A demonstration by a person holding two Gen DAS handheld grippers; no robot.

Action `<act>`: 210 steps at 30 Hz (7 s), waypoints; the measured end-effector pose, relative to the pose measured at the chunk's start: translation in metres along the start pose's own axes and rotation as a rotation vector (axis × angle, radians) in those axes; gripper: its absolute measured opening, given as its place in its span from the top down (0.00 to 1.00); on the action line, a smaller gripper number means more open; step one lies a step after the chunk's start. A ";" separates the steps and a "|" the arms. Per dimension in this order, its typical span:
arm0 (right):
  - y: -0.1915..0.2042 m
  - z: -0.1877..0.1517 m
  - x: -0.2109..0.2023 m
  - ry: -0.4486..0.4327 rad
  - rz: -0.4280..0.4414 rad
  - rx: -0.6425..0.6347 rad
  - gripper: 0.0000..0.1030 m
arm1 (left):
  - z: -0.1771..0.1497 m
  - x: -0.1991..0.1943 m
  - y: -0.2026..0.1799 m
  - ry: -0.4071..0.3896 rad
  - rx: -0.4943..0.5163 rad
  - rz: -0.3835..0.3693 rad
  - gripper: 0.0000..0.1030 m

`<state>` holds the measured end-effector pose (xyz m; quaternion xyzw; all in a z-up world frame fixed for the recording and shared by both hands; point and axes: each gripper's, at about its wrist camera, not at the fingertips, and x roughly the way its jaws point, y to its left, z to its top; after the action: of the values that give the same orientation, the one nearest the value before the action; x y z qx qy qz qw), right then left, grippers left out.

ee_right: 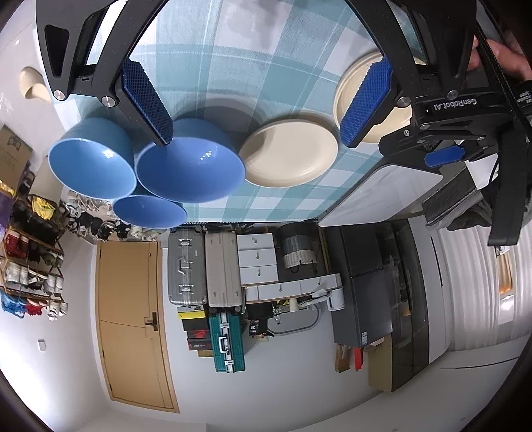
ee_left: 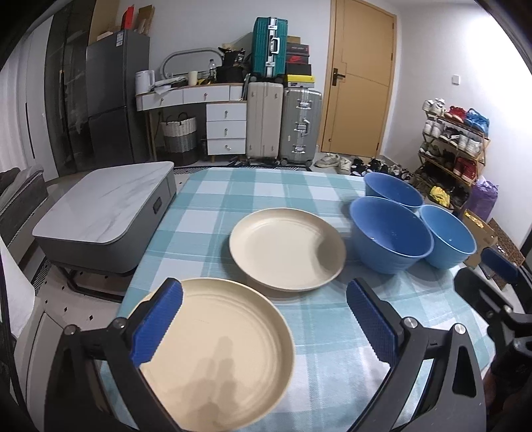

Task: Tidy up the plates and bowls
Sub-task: 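Reach the left tool to the remaining cream plate and close on its rim, then lift the cream plate with the left tool, then close the right tool on the cream plate's opposite rim while the left tool holds it, then carry the cream plate with both tools over the stacked cream plates and lower it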

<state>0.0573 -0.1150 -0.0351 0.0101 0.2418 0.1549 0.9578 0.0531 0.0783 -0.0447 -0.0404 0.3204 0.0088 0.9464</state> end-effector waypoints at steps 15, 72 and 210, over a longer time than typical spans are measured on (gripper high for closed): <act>0.017 0.043 0.057 0.016 0.080 -0.017 0.01 | 0.037 0.051 0.031 0.067 0.014 0.028 0.03; 0.021 0.030 0.185 0.248 0.154 0.011 0.01 | 0.055 0.250 0.050 0.557 0.134 -0.128 0.88; 0.078 0.063 0.285 0.633 0.180 -0.007 0.89 | 0.057 0.147 0.143 0.445 -0.005 -0.008 0.87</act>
<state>0.3018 0.0492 -0.1037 -0.0205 0.5251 0.2355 0.8176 0.1988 0.2243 -0.0991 -0.0451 0.5210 -0.0036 0.8523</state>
